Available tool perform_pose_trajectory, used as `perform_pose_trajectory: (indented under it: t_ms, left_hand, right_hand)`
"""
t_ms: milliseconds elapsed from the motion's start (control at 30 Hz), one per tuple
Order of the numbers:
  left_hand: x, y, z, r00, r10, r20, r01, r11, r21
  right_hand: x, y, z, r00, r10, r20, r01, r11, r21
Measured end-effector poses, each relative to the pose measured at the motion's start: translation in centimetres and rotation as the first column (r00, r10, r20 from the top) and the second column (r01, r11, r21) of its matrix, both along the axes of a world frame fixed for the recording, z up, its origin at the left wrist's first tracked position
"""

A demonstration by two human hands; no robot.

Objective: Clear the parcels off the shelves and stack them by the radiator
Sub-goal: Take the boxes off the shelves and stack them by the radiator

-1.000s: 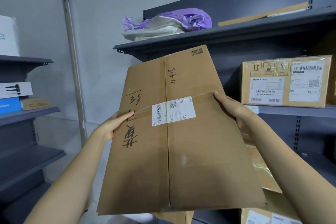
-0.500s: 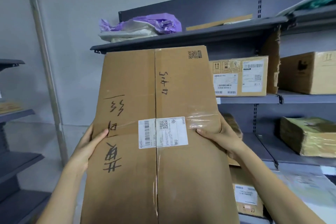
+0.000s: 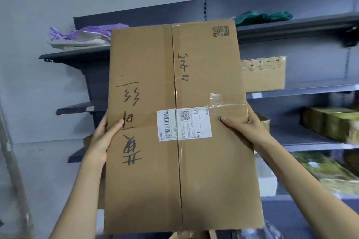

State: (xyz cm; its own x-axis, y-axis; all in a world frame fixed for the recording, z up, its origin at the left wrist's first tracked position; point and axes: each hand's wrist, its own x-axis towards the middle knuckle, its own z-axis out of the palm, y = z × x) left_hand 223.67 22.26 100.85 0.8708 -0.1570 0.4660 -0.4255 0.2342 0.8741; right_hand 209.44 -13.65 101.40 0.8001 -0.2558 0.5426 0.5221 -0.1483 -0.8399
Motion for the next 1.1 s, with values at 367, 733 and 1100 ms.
perform_pose_trajectory:
  t_ms: [367, 733, 1100]
  left_hand:
    - [-10.6, -35.2, -0.7, 0.927, -0.374, -0.04, 0.374, 0.927, 0.006]
    - [-19.8, -69.0, -1.3, 0.651, -0.757, -0.054, 0.757, 0.644, 0.111]
    - [-35.7, -103.3, -5.0, 0.24, -0.951, -0.197, 0.971, 0.235, 0.047]
  right_hand:
    - [-25.4, -23.5, 3.0, 0.857, -0.511, -0.069, 0.51, 0.86, -0.031]
    - [-42.3, -43.3, -1.7, 0.586, -0.802, -0.113, 0.81, 0.581, 0.077]
    - [-59.1, -60.1, -3.8, 0.127, -0.967, -0.22, 0.989, 0.106, 0.103]
